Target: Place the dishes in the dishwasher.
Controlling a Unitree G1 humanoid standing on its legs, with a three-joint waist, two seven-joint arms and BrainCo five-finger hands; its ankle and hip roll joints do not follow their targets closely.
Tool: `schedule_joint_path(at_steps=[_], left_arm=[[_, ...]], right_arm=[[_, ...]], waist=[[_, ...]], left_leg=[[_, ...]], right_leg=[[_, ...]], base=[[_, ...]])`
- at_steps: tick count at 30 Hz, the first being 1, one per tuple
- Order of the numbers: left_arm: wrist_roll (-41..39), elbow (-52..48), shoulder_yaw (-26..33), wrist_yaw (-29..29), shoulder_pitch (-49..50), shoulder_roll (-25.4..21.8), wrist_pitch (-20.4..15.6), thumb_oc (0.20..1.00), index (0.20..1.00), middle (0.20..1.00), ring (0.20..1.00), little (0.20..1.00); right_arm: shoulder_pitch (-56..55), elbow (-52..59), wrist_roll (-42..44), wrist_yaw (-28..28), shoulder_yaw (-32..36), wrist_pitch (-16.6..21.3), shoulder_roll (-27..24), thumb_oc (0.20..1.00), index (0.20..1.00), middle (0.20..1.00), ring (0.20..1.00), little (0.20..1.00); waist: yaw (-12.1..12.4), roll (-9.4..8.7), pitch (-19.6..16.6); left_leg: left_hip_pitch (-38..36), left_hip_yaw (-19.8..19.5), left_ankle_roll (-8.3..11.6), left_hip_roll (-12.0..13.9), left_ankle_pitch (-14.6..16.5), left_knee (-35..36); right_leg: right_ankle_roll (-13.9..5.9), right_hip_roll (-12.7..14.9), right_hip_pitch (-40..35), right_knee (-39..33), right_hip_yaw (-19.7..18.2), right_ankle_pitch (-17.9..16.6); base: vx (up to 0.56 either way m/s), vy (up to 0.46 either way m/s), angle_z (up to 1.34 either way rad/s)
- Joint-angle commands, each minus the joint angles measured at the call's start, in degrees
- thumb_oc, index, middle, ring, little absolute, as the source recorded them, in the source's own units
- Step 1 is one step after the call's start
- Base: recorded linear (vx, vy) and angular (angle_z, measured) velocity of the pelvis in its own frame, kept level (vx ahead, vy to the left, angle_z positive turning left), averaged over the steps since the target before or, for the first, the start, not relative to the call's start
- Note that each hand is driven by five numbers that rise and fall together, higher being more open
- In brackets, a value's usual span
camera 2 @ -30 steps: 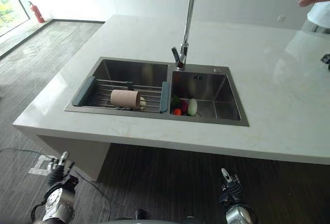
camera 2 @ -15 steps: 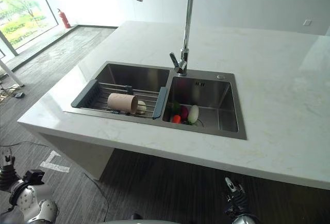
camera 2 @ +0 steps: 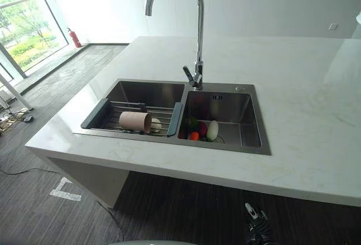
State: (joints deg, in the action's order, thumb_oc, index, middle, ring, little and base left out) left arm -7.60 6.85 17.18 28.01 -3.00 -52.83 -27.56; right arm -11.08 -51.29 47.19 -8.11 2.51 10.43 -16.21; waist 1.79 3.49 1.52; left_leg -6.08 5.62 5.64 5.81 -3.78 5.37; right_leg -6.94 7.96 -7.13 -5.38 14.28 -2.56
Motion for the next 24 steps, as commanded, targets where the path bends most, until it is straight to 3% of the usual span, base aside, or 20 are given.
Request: schedule_joint_path(at_steps=[1,5,7,13,20,24], left_arm=[[-0.3,4.2,-1.2,-9.6,-5.4,-0.5,4.3,1.000,1.000,1.000,1.000,1.000],[-3.6,8.5,-5.5,-15.5,-9.3,-2.5,6.4,1.000,1.000,1.000,1.000,1.000],[1.3,9.0,-10.1,-17.8,-12.1,-2.4,8.1,1.000,1.000,1.000,1.000,1.000],[5.6,13.4,-17.7,-23.0,-18.1,-2.9,10.7,1.000,1.000,1.000,1.000,1.000],[9.6,19.3,-27.3,-25.9,-24.8,-3.4,12.8,1.000,1.000,1.000,1.000,1.000],[13.5,22.0,-33.0,-24.1,-28.3,-4.9,13.8,1.000,1.000,1.000,1.000,1.000]], right_arm=[[4.3,1.1,-1.1,-1.7,-0.8,0.8,-0.6,1.000,1.000,1.000,1.000,1.000],[4.1,0.2,-2.0,-2.6,-0.7,0.5,-1.0,1.000,1.000,1.000,1.000,1.000],[3.4,0.1,-2.6,-2.9,-0.7,0.0,-1.0,1.000,1.000,1.000,1.000,1.000],[2.6,-0.7,-4.3,-4.2,-1.5,-0.1,-1.6,1.000,1.000,1.000,1.000,1.000],[2.8,1.3,-6.0,-5.9,-2.3,-1.2,-4.0,1.000,1.000,1.000,1.000,1.000],[4.8,3.6,-5.9,-5.2,-3.4,-2.2,-6.2,1.000,1.000,1.000,1.000,1.000]], waist=[[-1.7,-1.01,1.2],[-3.0,-0.57,1.3],[-4.1,-0.53,1.5],[-6.4,-0.43,2.2],[-8.7,0.23,4.6],[-9.4,1.07,6.4]], left_leg=[[-1.4,0.8,-1.22,-1.4,7.2,-0.4],[-1.5,1.6,-1.43,-1.7,7.5,-0.4],[-1.4,1.9,-1.79,-2.1,7.7,-0.4],[-1.3,3.1,-2.17,-2.5,8.1,-0.4],[1.5,3.9,-2.10,-2.7,7.2,-0.4],[3.4,4.2,-1.78,-2.5,6.2,-0.4]], right_leg=[[-3.74,3.4,-1.2,0.4,0.6,3.5],[-4.39,3.7,-0.5,0.4,-0.4,2.9],[-4.86,3.9,0.3,0.4,-1.6,2.4],[-5.71,4.4,1.6,0.4,-3.3,1.4],[-6.20,5.0,5.5,0.4,-5.2,0.0],[-6.20,5.2,7.5,0.4,-5.8,-0.7]], base=[[0.02,0.028,-0.17],[0.03,0.027,-0.17],[0.06,0.039,-0.16],[0.06,0.027,-0.16],[0.00,0.042,-0.13],[-0.11,0.084,-0.08]])
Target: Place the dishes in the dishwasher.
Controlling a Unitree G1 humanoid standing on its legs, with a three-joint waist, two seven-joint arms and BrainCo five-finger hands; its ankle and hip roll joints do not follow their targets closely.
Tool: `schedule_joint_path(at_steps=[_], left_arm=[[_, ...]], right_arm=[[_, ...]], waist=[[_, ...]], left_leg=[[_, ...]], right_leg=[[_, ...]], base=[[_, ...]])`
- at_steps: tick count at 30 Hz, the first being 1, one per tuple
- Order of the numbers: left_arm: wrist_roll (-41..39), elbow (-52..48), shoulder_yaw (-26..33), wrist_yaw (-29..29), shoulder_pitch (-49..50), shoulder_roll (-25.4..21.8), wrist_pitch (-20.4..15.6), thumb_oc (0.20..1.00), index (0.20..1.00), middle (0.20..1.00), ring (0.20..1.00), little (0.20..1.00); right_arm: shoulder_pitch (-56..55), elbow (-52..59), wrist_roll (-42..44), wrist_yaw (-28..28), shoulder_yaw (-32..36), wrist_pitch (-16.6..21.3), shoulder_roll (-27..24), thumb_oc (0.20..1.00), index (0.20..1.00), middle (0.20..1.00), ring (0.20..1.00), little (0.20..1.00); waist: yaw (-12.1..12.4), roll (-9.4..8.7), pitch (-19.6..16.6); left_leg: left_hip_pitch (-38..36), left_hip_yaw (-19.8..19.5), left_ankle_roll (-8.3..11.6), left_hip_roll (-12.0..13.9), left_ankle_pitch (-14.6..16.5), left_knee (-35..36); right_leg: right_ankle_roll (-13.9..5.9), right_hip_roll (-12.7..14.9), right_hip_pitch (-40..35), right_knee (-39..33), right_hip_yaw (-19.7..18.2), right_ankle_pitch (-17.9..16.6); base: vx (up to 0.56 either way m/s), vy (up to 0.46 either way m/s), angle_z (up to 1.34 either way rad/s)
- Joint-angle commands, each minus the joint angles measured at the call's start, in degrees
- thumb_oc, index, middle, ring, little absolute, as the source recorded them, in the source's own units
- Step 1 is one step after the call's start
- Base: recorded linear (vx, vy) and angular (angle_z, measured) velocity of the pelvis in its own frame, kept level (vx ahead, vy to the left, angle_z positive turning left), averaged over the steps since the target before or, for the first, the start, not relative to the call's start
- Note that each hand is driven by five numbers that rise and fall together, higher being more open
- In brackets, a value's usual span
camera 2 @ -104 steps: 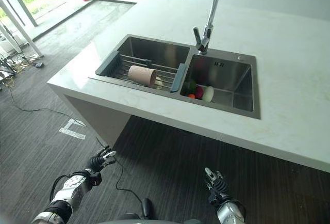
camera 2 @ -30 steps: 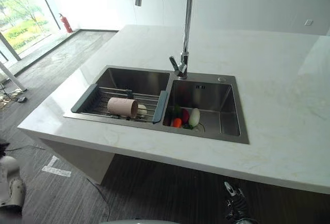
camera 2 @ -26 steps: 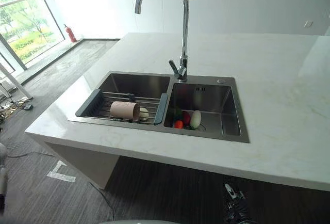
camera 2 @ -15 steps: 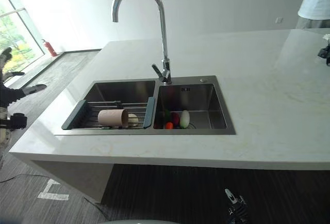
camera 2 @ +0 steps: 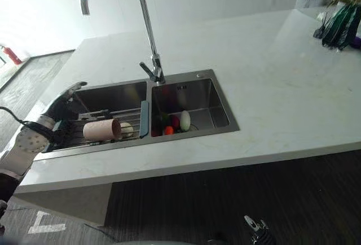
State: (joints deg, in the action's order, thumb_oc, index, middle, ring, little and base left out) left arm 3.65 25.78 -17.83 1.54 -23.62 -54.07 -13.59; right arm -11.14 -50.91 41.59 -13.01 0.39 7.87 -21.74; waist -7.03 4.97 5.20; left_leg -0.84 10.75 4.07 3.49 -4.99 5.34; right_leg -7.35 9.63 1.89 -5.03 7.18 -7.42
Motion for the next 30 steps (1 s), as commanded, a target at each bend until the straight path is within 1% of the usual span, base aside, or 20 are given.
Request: schedule_joint_path(at_steps=[1,4,5,6,7,8,10,12,15,17,18,19,21,23,25,28,29,30], left_arm=[[2.4,3.4,1.5,2.7,-8.0,-3.8,-0.2,1.000,1.000,1.000,1.000,1.000],[5.3,4.3,0.4,2.7,-8.7,-5.2,-1.7,1.000,1.000,1.000,1.000,1.000],[7.8,3.7,-0.2,3.0,-8.9,-5.9,-2.7,1.000,1.000,1.000,1.000,1.000],[8.7,3.5,-0.9,3.4,-9.4,-6.5,-3.0,1.000,1.000,1.000,1.000,1.000],[9.0,4.1,-4.4,4.1,-13.2,-8.2,-2.7,1.000,1.000,1.000,1.000,1.000],[9.3,4.4,-5.0,4.5,-14.0,-8.4,-2.6,1.000,1.000,1.000,1.000,1.000],[11.8,5.6,-6.8,8.4,-16.5,-9.5,-3.3,1.000,1.000,1.000,1.000,1.000],[12.2,5.8,-7.7,10.6,-18.0,-10.9,-3.6,1.000,1.000,1.000,1.000,1.000],[17.1,5.7,-10.0,14.9,-21.2,-13.5,-5.4,1.000,1.000,1.000,1.000,1.000],[18.3,5.1,-11.7,16.8,-23.0,-14.6,-5.4,1.000,1.000,1.000,1.000,1.000],[19.2,5.3,-12.4,18.9,-23.7,-15.1,-4.9,1.000,1.000,1.000,1.000,1.000],[19.3,5.3,-12.4,19.1,-23.8,-15.1,-4.8,1.000,1.000,1.000,1.000,1.000],[20.8,5.5,-12.3,21.2,-23.6,-15.4,-4.5,1.000,1.000,1.000,1.000,1.000],[22.7,5.9,-11.6,23.2,-23.0,-16.4,-5.2,1.000,1.000,1.000,1.000,1.000],[24.4,5.9,-11.0,25.2,-22.0,-17.2,-4.8,1.000,1.000,1.000,1.000,1.000],[24.1,5.1,-10.6,23.4,-20.7,-17.4,-5.9,1.000,1.000,1.000,1.000,1.000],[23.9,4.5,-10.6,22.5,-20.2,-17.4,-5.9,1.000,1.000,1.000,1.000,1.000],[23.3,3.6,-10.8,21.7,-19.8,-17.5,-5.1,1.000,1.000,1.000,1.000,1.000]], right_arm=[[5.0,3.3,-0.3,-0.4,-1.4,0.3,-0.8,1.000,1.000,1.000,1.000,1.000],[5.2,3.8,-1.0,-1.3,-2.2,0.6,-1.2,1.000,1.000,1.000,1.000,1.000],[5.2,3.7,-1.1,-1.7,-2.2,0.4,-1.6,1.000,1.000,1.000,1.000,1.000],[5.3,4.0,-1.1,-1.5,-2.4,0.2,-1.7,1.000,1.000,1.000,1.000,1.000],[6.7,4.3,0.1,-1.6,-3.5,0.4,-3.0,1.000,1.000,1.000,1.000,1.000],[7.2,4.6,0.2,-1.5,-3.8,0.3,-3.3,1.000,1.000,1.000,1.000,1.000],[8.6,5.6,0.5,-1.6,-4.5,0.3,-4.0,1.000,1.000,1.000,1.000,1.000],[8.9,5.9,0.9,-1.6,-4.9,0.4,-4.2,1.000,1.000,1.000,1.000,1.000],[9.7,5.2,1.9,-2.4,-5.7,1.3,-4.7,1.000,1.000,1.000,1.000,1.000],[10.2,4.6,2.4,-2.8,-6.1,1.6,-4.8,1.000,1.000,1.000,1.000,1.000],[10.5,4.6,2.5,-2.8,-6.5,1.7,-4.8,1.000,1.000,1.000,1.000,1.000],[10.5,4.6,2.4,-2.8,-6.5,1.6,-4.8,1.000,1.000,1.000,1.000,1.000],[10.6,4.7,2.2,-3.0,-7.1,1.7,-4.7,1.000,1.000,1.000,1.000,1.000],[10.8,5.0,2.0,-2.9,-7.5,1.4,-4.6,1.000,1.000,1.000,1.000,1.000],[10.9,4.7,1.7,-2.9,-7.5,1.2,-4.5,1.000,1.000,1.000,1.000,1.000],[10.6,4.4,1.5,-3.0,-7.3,1.4,-4.4,1.000,1.000,1.000,1.000,1.000],[10.5,4.6,1.5,-2.8,-7.3,1.3,-4.4,1.000,1.000,1.000,1.000,1.000],[10.5,5.1,1.4,-2.7,-7.3,1.0,-4.5,1.000,1.000,1.000,1.000,1.000]], waist=[[-0.7,-0.34,2.9],[-0.6,-0.23,3.7],[-0.5,-0.31,3.9],[-0.5,-0.40,4.1],[-0.5,-0.39,5.4],[-0.6,-0.37,5.8],[-0.6,-0.61,7.4],[-0.4,-0.88,8.0],[0.3,-1.54,9.1],[0.7,-1.84,9.1],[1.0,-1.94,9.0],[1.0,-1.96,9.0],[1.3,-2.07,8.8],[1.8,-2.09,8.8],[2.2,-1.99,8.5],[2.3,-1.81,8.4],[2.4,-1.69,8.4],[2.4,-1.60,8.4]], left_leg=[[-1.7,-0.8,-0.18,-0.1,7.4,-0.3],[-1.0,-0.3,0.09,0.2,7.0,-0.3],[-0.9,-0.3,0.16,0.2,6.9,-0.3],[-0.6,-0.4,0.26,0.3,6.7,-0.3],[0.9,-0.5,0.63,0.5,5.9,-0.3],[1.2,-0.4,0.71,0.5,5.8,-0.3],[2.8,-0.6,0.71,0.5,5.3,-0.3],[3.6,-0.6,0.69,0.4,5.2,-0.3],[4.9,-1.1,0.63,0.3,5.0,-0.3],[5.2,-1.5,0.69,0.3,4.8,-0.3],[5.3,-1.4,0.77,0.4,4.8,-0.3],[5.2,-1.4,0.77,0.4,4.8,-0.3],[5.3,-1.1,0.88,0.5,4.8,-0.3],[5.3,-0.7,0.99,0.6,4.8,-0.3],[5.2,-0.4,0.95,0.4,5.0,-0.3],[5.1,-0.5,0.90,0.3,5.2,-0.3],[5.0,-0.6,0.91,0.2,5.2,-0.3],[4.9,-0.7,0.91,0.2,5.2,-0.3]], right_leg=[[-5.79,3.6,-1.4,0.0,1.3,4.2],[-5.95,3.8,-0.7,0.0,1.7,4.0],[-5.98,3.9,-0.6,0.0,1.9,4.0],[-6.09,4.1,-0.5,0.0,2.2,3.9],[-6.12,4.5,0.7,0.0,2.3,3.3],[-6.13,4.5,1.0,0.0,2.3,3.2],[-6.12,4.5,2.5,0.0,1.8,2.9],[-6.20,4.7,3.2,0.0,1.8,2.7],[-6.35,4.9,4.3,0.0,2.1,2.3],[-6.45,5.1,4.5,0.0,2.5,2.2],[-6.60,5.3,4.4,0.0,3.0,2.1],[-6.62,5.4,4.4,0.0,3.0,2.1],[-6.85,5.7,4.4,0.0,3.7,2.0],[-7.05,6.1,4.3,0.0,4.5,1.9],[-7.26,6.6,4.1,0.0,5.5,1.8],[-7.31,6.8,3.9,0.0,5.7,1.8],[-7.33,6.8,3.8,0.0,5.8,1.9],[-7.35,6.9,3.7,0.0,5.9,1.9]], base=[[-0.07,0.076,-0.11],[-0.06,0.071,-0.02],[-0.02,0.050,0.02],[-0.13,0.142,0.03],[-0.16,0.146,0.02],[-0.25,0.193,0.10],[-0.19,0.114,0.07],[-0.12,0.052,-0.04],[-0.13,0.033,0.00],[-0.05,0.033,0.03],[-0.01,0.039,0.00],[0.00,0.049,0.00],[-0.01,0.047,0.02],[-0.02,0.057,-0.03],[-0.01,0.073,-0.09],[-0.01,0.057,0.04],[-0.01,0.055,0.08],[-0.01,0.051,0.05]])
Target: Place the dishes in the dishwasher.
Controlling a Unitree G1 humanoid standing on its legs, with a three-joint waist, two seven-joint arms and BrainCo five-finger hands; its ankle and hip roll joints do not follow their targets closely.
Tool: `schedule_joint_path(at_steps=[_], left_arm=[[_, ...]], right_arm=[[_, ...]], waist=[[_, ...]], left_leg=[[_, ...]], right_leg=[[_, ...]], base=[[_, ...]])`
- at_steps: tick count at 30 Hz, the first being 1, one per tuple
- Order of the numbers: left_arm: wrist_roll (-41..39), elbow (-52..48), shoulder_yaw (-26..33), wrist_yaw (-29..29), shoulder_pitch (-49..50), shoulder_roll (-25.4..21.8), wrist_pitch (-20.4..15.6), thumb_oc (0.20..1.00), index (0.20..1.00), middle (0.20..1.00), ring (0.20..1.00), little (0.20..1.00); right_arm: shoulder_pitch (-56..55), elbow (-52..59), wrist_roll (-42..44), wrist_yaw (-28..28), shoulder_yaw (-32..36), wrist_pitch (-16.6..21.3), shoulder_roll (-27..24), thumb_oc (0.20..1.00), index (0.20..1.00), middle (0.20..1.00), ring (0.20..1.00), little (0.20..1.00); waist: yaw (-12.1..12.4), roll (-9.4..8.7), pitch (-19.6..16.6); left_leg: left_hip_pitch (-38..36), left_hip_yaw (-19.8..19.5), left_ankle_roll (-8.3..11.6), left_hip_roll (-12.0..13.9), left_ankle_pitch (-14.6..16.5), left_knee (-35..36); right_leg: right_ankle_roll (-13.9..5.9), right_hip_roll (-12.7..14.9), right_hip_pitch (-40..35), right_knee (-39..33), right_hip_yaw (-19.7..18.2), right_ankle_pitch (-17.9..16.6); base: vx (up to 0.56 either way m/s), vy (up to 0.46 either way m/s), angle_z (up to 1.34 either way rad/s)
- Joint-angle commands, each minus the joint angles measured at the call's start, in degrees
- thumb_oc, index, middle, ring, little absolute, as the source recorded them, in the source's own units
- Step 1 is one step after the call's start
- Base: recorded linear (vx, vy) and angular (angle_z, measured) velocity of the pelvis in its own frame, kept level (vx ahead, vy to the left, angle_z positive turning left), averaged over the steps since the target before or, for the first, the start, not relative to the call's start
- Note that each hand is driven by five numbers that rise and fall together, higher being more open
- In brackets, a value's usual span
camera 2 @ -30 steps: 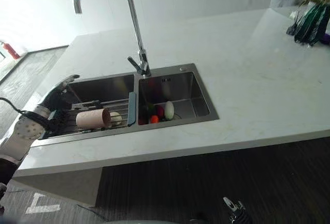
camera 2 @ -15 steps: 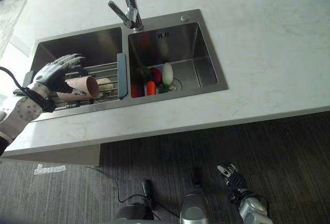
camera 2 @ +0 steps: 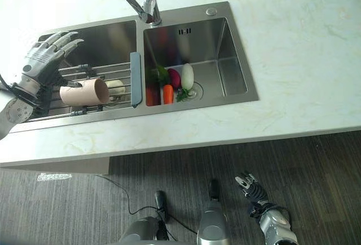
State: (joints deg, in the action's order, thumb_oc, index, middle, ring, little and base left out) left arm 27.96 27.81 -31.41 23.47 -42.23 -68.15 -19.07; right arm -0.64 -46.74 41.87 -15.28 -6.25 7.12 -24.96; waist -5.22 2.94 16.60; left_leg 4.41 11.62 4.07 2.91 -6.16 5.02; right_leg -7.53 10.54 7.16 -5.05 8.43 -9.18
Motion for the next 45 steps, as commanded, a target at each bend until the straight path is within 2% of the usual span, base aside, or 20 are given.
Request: schedule_joint_path(at_steps=[1,5,6,10,17,24,34,45], left_arm=[[-1.5,1.2,2.9,-1.0,-0.8,-3.3,0.8,1.000,1.000,1.000,1.000,1.000],[-3.1,1.6,3.3,-4.5,0.6,-3.0,-0.3,1.000,1.000,1.000,1.000,1.000],[-3.6,1.6,4.1,-7.0,2.6,-2.8,-1.3,1.000,1.000,1.000,1.000,1.000],[-4.3,2.5,5.1,-8.4,4.9,-3.2,-1.8,1.000,1.000,1.000,1.000,1.000],[-2.3,3.4,6.9,-6.8,7.2,-3.4,-1.6,1.000,1.000,1.000,1.000,1.000],[-1.2,3.7,3.5,-6.5,3.3,-3.6,-1.0,1.000,1.000,1.000,1.000,1.000],[0.0,7.8,1.7,-0.8,-1.4,-3.4,1.8,1.000,1.000,1.000,1.000,1.000],[-3.1,11.7,-2.6,-0.2,-8.8,-3.2,2.6,1.000,1.000,1.000,1.000,1.000]], right_arm=[[-0.1,1.3,1.2,-0.3,-0.6,1.5,-1.4,1.000,1.000,1.000,1.000,1.000],[0.1,1.1,1.2,-0.5,-0.5,1.5,-1.6,1.000,1.000,1.000,1.000,1.000],[0.4,1.5,0.7,-0.3,-0.4,1.2,-1.7,1.000,1.000,1.000,1.000,1.000],[0.2,1.5,-0.1,-0.2,0.1,0.7,-1.9,1.000,1.000,1.000,1.000,1.000],[-1.4,1.7,-0.8,-1.4,0.8,0.7,-2.1,1.000,1.000,1.000,1.000,1.000],[-0.7,1.9,-0.3,-1.3,0.4,0.9,-2.7,1.000,1.000,1.000,1.000,1.000],[0.6,3.3,0.3,-1.3,-0.6,1.4,-3.8,1.000,1.000,1.000,1.000,1.000],[3.6,4.8,2.4,-0.6,-2.5,2.4,-5.2,1.000,1.000,1.000,1.000,1.000]], waist=[[0.6,0.46,-3.1],[1.0,0.56,-3.3],[1.1,0.67,-3.6],[1.1,0.80,-4.0],[0.5,0.84,-4.2],[-0.1,0.82,-3.0],[-0.8,0.24,-0.2],[-0.4,-0.67,3.9]], left_leg=[[-0.4,-1.5,0.94,0.7,6.4,0.0],[-0.7,-1.1,1.05,0.8,6.5,0.0],[-0.9,-0.7,1.09,0.8,6.7,0.0],[-1.2,-0.2,1.08,0.8,7.0,0.0],[-1.9,0.2,0.83,0.6,7.6,0.0],[-0.9,-0.2,0.80,0.4,7.4,0.0],[0.6,-0.5,0.62,0.2,6.9,0.0],[3.5,-2.7,0.60,-0.1,5.9,0.0]], right_leg=[[-7.20,6.2,-1.8,0.0,4.8,3.6],[-7.43,6.8,-2.1,0.0,5.7,3.3],[-7.47,7.2,-2.1,0.0,6.0,3.1],[-7.47,7.5,-2.0,0.0,6.1,2.7],[-7.47,7.8,-1.9,0.0,5.4,2.3],[-7.47,7.7,-0.8,0.0,4.0,1.9],[-7.47,7.6,1.0,0.0,2.3,1.1],[-7.11,7.0,3.6,0.0,0.7,0.4]], base=[[0.00,0.044,0.02],[0.00,0.049,0.01],[0.00,0.058,0.00],[0.01,0.061,-0.02],[0.03,0.035,-0.04],[0.00,0.005,0.01],[0.00,0.023,-0.01],[-0.01,0.003,-0.01]])
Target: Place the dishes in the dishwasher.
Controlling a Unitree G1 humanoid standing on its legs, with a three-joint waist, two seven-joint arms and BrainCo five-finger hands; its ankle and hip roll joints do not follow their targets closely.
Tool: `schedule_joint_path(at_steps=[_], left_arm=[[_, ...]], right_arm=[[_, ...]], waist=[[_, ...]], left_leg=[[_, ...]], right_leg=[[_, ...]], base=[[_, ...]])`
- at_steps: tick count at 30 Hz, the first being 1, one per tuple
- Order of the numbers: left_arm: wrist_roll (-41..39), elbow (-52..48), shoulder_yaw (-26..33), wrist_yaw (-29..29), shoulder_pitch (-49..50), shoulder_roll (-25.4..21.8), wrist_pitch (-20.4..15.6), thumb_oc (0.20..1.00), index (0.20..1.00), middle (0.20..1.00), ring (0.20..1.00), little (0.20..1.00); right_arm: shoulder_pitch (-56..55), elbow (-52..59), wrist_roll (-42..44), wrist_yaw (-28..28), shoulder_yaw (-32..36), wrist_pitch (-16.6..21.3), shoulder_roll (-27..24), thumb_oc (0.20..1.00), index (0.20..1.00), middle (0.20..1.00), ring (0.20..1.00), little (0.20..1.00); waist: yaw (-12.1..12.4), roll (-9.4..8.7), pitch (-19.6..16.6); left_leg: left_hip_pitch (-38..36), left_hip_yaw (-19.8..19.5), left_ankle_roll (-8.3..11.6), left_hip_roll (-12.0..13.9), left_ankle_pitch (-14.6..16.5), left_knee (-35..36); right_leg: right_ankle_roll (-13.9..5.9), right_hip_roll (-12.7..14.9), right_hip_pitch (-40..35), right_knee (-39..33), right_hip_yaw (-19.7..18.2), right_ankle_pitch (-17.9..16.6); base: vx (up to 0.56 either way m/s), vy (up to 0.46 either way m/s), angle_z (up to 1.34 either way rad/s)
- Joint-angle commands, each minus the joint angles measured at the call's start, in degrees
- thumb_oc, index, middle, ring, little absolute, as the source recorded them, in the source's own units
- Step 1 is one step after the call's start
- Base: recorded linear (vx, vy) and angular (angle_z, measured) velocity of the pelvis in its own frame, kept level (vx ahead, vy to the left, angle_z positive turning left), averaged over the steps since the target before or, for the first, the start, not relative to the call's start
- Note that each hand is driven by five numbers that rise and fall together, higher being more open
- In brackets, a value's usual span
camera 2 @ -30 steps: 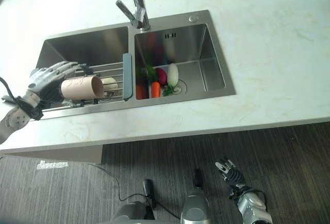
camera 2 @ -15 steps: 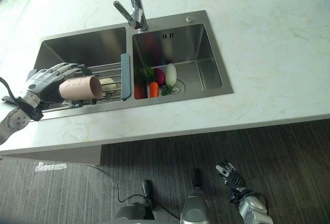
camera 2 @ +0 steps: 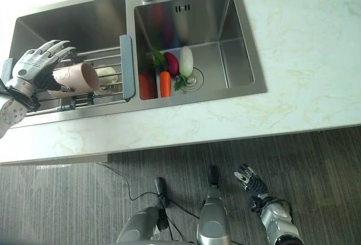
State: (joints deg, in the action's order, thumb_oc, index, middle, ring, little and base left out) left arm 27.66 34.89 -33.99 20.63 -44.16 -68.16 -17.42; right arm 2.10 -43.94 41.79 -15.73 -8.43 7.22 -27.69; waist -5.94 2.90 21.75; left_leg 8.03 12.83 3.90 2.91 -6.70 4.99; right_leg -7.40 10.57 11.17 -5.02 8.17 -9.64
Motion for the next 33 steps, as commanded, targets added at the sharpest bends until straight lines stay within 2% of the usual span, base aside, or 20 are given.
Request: schedule_joint_path(at_steps=[1,3,5,7,12,20,28,33], left_arm=[[-3.0,4.5,-0.4,2.1,-7.3,-3.2,0.6,1.000,1.000,1.000,1.000,1.000],[-3.6,4.2,-1.1,0.4,-7.8,-3.5,-1.1,1.000,1.000,1.000,1.000,1.000],[-5.8,3.2,-2.3,-4.3,-8.2,-3.9,-2.4,1.000,1.000,1.000,1.000,1.000],[-7.4,2.3,-2.9,-7.0,-8.1,-4.2,-2.4,1.000,1.000,1.000,1.000,1.000],[-9.3,3.0,-2.2,-8.0,-6.6,-4.7,-3.0,1.000,1.000,1.000,1.000,1.000],[-7.7,0.5,6.0,0.2,1.8,-6.0,-4.0,1.000,1.000,1.000,1.000,1.000],[-3.4,-4.0,14.3,10.5,10.0,-6.9,-2.4,1.000,1.000,1.000,1.000,1.000],[-2.6,-5.8,18.1,10.6,14.6,-6.3,-1.1,1.000,1.000,1.000,1.000,1.000]], right_arm=[[1.1,2.5,2.7,0.1,-0.5,2.3,-2.5,1.000,1.000,1.000,1.000,1.000],[1.4,3.7,3.0,0.8,-1.0,2.0,-2.5,1.000,1.000,1.000,1.000,1.000],[1.6,3.9,3.3,1.4,-1.4,2.3,-2.3,1.000,1.000,1.000,1.000,1.000],[1.8,3.7,3.7,1.2,-1.5,2.6,-2.5,1.000,1.000,1.000,1.000,1.000],[2.2,3.1,4.2,0.5,-1.3,2.5,-2.8,1.000,1.000,1.000,1.000,1.000],[0.7,2.4,4.2,0.4,-0.8,3.6,-1.3,1.000,1.000,1.000,1.000,1.000],[-0.8,2.0,4.3,0.5,0.0,4.8,0.3,1.000,1.000,1.000,1.000,1.000],[-1.3,1.8,4.1,0.5,0.3,5.3,0.9,1.000,1.000,1.000,1.000,1.000]], waist=[[0.4,-0.72,-0.9],[0.6,-0.94,-0.3],[0.8,-0.95,0.0],[0.9,-0.77,0.0],[1.2,-0.37,-0.1],[2.6,0.11,-0.7],[3.9,0.25,-1.0],[4.4,0.36,-1.0]], left_leg=[[0.1,-4.1,0.75,-0.1,6.4,0.0],[0.5,-4.5,0.67,-0.2,6.3,0.0],[0.6,-4.5,0.57,-0.2,6.3,0.0],[0.5,-4.4,0.59,-0.2,6.3,0.0],[0.2,-4.3,0.58,-0.3,6.4,0.0],[-0.4,-5.0,0.35,-0.5,6.7,0.0],[-0.5,-5.7,0.21,-0.6,7.1,0.0],[-0.7,-6.1,0.06,-0.7,7.4,0.0]], right_leg=[[-7.23,6.9,-0.2,0.0,0.9,0.8],[-7.18,6.8,0.1,0.0,1.0,0.7],[-7.15,6.8,0.1,0.0,1.3,0.6],[-7.17,6.9,-0.1,0.0,1.7,0.5],[-7.23,7.1,-0.5,0.0,2.0,0.5],[-7.35,7.3,-1.3,0.0,3.0,0.6],[-7.50,7.2,-1.6,0.1,3.7,0.8],[-7.49,7.2,-1.8,0.2,4.1,0.9]], base=[[-0.05,0.015,0.06],[-0.06,-0.001,0.10],[-0.05,-0.008,0.05],[-0.02,-0.001,0.04],[0.00,0.000,0.00],[0.00,-0.023,0.06],[0.00,-0.020,0.02],[0.00,-0.003,0.01]])
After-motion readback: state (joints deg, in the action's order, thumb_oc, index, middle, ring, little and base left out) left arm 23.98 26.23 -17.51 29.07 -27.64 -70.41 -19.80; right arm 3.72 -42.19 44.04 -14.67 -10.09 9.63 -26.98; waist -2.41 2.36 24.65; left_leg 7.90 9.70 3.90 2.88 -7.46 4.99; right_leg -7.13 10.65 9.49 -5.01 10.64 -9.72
